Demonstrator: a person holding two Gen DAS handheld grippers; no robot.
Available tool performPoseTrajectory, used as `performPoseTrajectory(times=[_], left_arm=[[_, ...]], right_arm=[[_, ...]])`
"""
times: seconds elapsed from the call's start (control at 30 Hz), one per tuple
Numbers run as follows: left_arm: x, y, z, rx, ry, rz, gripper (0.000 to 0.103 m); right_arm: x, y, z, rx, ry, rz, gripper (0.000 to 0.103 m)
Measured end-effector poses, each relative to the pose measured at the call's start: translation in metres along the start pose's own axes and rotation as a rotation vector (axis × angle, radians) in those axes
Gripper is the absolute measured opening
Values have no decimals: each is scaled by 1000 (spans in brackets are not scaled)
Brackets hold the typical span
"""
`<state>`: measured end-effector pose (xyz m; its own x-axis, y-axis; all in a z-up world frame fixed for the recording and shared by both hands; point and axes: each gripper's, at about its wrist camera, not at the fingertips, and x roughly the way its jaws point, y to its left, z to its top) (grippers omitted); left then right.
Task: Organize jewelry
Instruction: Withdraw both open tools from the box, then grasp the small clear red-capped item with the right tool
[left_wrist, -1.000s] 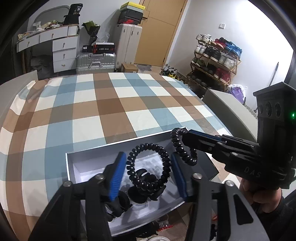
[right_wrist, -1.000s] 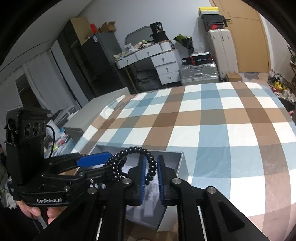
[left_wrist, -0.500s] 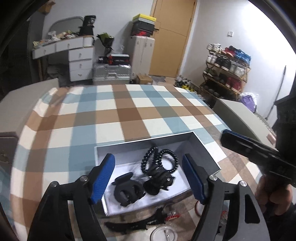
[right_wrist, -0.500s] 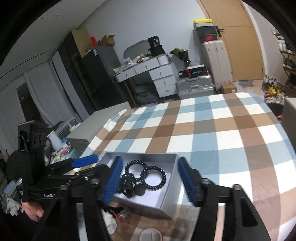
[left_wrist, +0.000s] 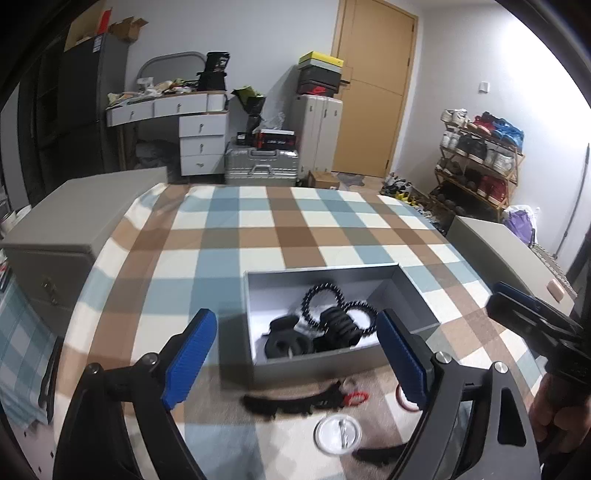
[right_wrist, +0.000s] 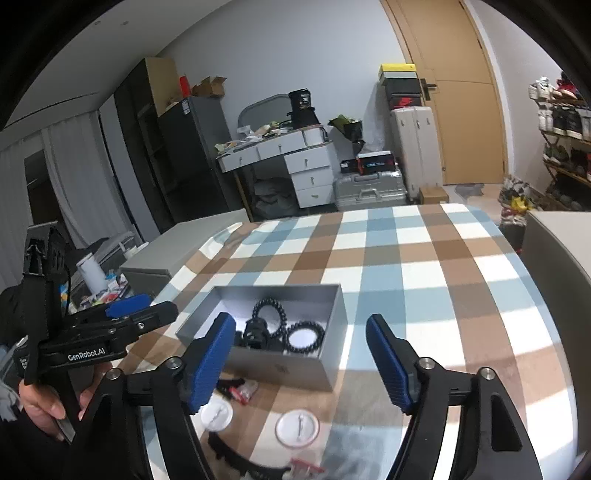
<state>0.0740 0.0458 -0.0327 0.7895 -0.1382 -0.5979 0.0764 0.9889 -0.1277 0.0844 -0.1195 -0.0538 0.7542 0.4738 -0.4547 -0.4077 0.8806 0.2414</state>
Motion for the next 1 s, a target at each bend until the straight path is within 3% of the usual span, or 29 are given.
performPoseTrajectory(times=[0.1, 0.23, 0.47, 0.87, 1.0], left_arm=[[-7, 2, -8, -12, -2, 6, 87], [-18, 3, -21, -30, -17, 25, 100], [-25, 5, -42, -36, -10, 37, 101], [-21, 19, -74, -70, 74, 62, 101], [-20, 22, -79, -84, 98, 57, 101]], right_arm=[[-8, 2, -10, 0, 5, -5, 80], [-17, 4, -25, -6, 24, -22, 85], [-20, 2, -51, 5, 91, -36, 90], [-8, -10, -94, 72, 220, -22, 89], [-4, -11, -96, 105, 225, -7, 79]])
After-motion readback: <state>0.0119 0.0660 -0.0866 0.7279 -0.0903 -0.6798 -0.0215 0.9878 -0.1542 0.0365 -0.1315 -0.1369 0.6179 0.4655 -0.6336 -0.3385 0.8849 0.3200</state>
